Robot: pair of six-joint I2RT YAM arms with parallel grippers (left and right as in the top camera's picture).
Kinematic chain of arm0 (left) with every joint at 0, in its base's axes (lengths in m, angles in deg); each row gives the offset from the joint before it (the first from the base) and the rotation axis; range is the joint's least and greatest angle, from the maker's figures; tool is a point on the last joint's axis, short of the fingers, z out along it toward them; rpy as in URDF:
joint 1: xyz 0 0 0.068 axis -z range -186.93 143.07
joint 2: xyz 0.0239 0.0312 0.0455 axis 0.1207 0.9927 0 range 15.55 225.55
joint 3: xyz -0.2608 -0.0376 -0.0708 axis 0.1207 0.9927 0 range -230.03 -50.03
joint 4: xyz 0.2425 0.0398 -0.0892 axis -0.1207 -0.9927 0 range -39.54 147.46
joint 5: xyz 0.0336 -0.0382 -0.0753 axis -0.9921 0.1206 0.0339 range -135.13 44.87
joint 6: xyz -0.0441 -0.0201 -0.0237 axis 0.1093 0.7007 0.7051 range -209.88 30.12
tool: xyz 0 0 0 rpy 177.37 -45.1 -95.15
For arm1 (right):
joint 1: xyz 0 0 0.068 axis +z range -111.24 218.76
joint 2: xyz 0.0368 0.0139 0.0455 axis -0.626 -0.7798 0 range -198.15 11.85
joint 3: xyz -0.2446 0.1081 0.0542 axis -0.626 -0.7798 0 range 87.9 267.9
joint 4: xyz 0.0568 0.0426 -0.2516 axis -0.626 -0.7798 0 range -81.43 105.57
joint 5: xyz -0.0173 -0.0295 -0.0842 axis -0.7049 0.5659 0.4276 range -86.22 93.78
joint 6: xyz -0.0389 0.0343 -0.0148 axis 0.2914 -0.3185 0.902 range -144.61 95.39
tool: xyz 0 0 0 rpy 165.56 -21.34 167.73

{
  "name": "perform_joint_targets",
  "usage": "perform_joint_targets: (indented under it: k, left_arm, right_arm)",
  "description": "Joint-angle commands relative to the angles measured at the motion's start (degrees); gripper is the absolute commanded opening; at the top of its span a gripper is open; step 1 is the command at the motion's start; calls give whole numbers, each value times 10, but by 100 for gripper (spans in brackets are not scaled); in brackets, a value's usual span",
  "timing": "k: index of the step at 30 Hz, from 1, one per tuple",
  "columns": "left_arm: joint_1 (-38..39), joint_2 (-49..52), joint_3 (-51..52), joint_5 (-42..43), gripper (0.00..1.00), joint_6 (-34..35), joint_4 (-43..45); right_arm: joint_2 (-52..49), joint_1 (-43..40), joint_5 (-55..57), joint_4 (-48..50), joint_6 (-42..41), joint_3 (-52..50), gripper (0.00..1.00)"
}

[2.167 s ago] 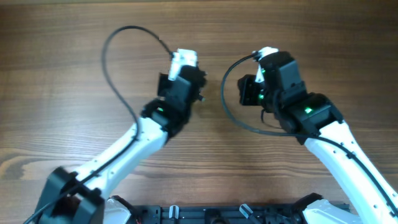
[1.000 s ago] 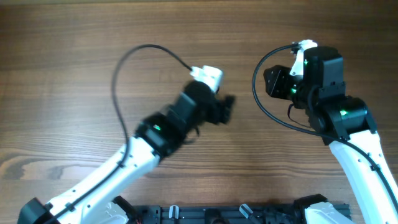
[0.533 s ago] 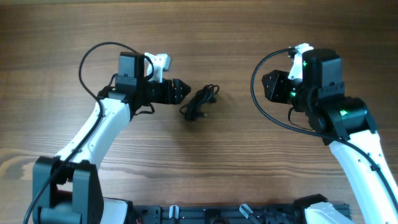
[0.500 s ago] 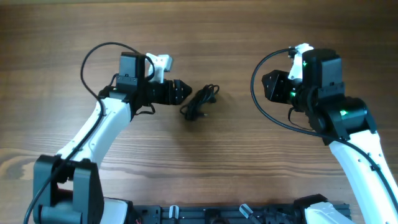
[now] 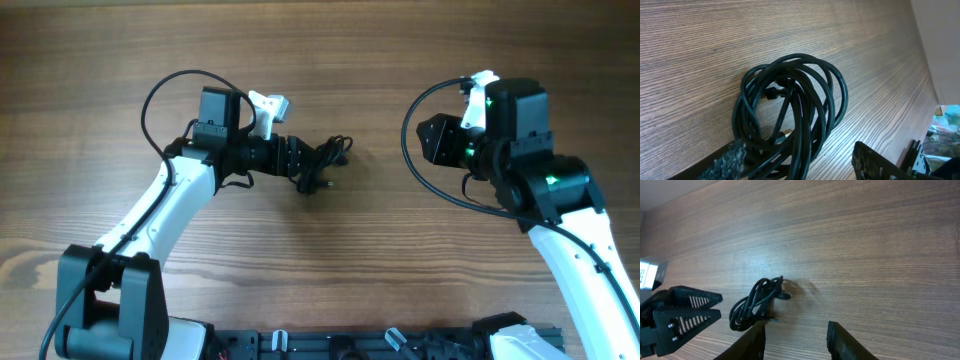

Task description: Untangle cables

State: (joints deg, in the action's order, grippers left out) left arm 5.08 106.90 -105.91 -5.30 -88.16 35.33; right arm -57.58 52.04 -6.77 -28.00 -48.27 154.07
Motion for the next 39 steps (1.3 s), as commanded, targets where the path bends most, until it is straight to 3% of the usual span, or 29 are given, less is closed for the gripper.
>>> perform_joint_targets:
  k: [1, 7, 11, 27, 32, 39]
  left_arm:
    - [17, 7, -4, -19, 70, -13, 0]
    - [46, 13, -4, -102, 68, -13, 0]
    - [47, 18, -4, -113, 64, -13, 0]
    - [59, 51, -4, -108, 29, -13, -7]
    - [64, 51, -4, -108, 6, -13, -6]
    - [65, 51, -4, -108, 4, -13, 11]
  right_arm:
    - [-6, -1, -15, 0, 11, 11, 42]
    - [-7, -1, -16, 0, 11, 11, 42]
    - [-7, -1, -16, 0, 11, 11, 42]
    - [-7, -1, -16, 0, 10, 11, 42]
    - [-7, -1, -16, -1, 11, 11, 42]
    - [-7, -1, -31, 0, 12, 11, 42]
